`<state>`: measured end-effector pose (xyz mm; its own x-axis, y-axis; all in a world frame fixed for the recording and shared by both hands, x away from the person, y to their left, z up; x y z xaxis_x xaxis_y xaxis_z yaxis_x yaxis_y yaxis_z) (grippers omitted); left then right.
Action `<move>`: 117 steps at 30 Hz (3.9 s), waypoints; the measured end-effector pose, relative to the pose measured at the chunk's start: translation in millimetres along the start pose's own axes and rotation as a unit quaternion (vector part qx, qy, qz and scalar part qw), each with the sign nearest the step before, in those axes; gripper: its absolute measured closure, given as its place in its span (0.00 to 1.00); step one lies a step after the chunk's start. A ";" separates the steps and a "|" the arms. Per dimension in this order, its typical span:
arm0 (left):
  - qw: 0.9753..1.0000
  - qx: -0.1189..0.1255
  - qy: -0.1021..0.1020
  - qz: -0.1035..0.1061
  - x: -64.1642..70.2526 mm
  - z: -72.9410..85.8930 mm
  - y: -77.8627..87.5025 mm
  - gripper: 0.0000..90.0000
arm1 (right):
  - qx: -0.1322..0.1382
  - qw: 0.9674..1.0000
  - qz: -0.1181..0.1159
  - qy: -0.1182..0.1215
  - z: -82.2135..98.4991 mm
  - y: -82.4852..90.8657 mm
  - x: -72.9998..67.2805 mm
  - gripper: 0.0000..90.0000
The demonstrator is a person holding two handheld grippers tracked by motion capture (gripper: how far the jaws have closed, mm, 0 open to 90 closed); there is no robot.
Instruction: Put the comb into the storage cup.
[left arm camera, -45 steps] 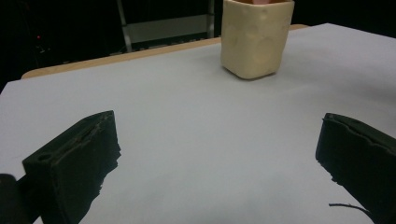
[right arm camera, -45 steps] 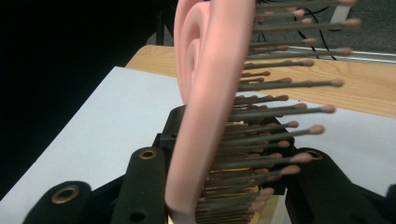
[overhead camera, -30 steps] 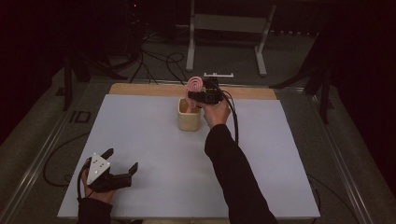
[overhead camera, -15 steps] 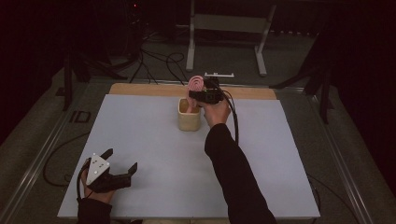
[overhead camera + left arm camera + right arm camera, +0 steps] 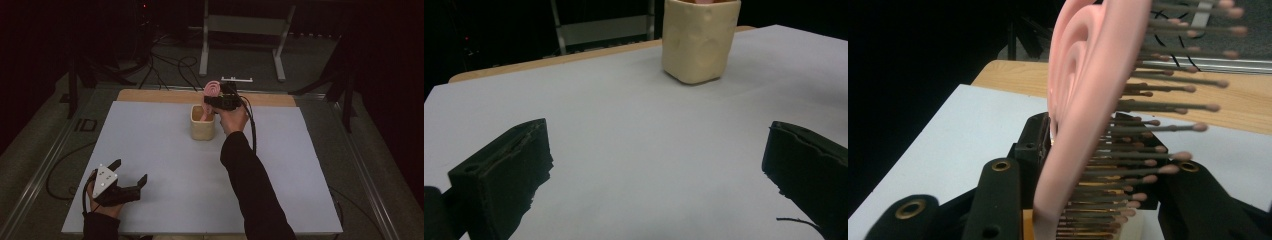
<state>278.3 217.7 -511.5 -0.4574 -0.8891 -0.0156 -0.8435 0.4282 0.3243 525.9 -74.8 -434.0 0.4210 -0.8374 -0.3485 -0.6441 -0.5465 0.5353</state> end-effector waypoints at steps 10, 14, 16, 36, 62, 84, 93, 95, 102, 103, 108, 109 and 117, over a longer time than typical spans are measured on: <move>1.000 -0.001 -0.001 0.001 0.8 0.1 -0.4 0.00 | -0.005 1.000 0.000 0.012 -0.5 2.7 1.6 0.55; 1.000 -0.001 -0.001 0.001 1.2 0.2 -0.7 0.00 | -0.010 1.000 -0.002 0.023 -0.3 4.3 0.8 0.49; 1.000 -0.002 -0.002 0.001 1.2 0.2 -0.7 0.00 | -0.012 1.000 -0.013 0.024 -0.6 5.2 0.3 0.48; 1.000 0.000 -0.003 -0.001 0.8 -0.1 0.1 0.00 | -0.012 0.996 0.011 0.085 -2.3 19.0 -3.7 0.09; 1.000 0.001 0.001 -0.007 0.4 -0.5 -0.1 0.00 | -0.035 0.987 0.039 0.154 23.0 48.4 0.4 0.09; 1.000 -0.001 0.001 -0.007 1.9 -0.2 -1.0 0.00 | -0.023 0.990 0.029 0.135 60.1 85.0 20.4 0.09; 1.000 -0.005 0.003 -0.011 -0.8 -0.3 -1.1 0.00 | -0.016 0.991 0.028 0.130 81.0 95.3 30.6 0.09; 1.000 -0.006 0.004 -0.011 -1.4 -0.5 -1.1 0.00 | -0.014 0.992 0.025 0.124 85.6 97.8 33.8 0.09; 1.000 -0.005 0.012 -0.011 -6.2 -4.0 1.0 0.00 | -0.002 0.995 0.015 0.098 102.3 111.5 45.4 0.09; 1.000 -0.006 0.013 -0.011 -7.0 -4.3 1.4 0.00 | 0.000 0.995 0.015 0.098 104.2 113.8 46.8 0.09; 1.000 -0.005 0.016 -0.012 -9.4 -6.1 2.3 0.00 | 0.015 0.994 0.020 0.103 108.0 127.3 47.4 0.09; 1.000 -0.005 0.016 -0.011 -10.0 -6.7 2.8 0.00 | 0.019 0.994 0.020 0.107 108.2 129.9 46.4 0.09; 1.000 -0.003 0.023 -0.016 -17.3 -11.4 6.1 0.00 | 0.035 0.984 0.043 0.168 122.8 145.7 34.1 0.09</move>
<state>284.3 233.8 -498.5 -0.4166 -0.9089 0.0178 -0.8555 0.3986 0.3306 367.9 -183.1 -462.4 0.5436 -0.8390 -0.0241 -0.7239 -0.4831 0.4926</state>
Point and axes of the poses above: each handheld gripper's, and its own axes: y roughly backward along the jaws, z roughly out of its underside, x roughly to its right, the point moved 5 cm from there along -y, roughly forward along the jaws, and after that the axes turned 1 degree about x, right-handed, at the moved point
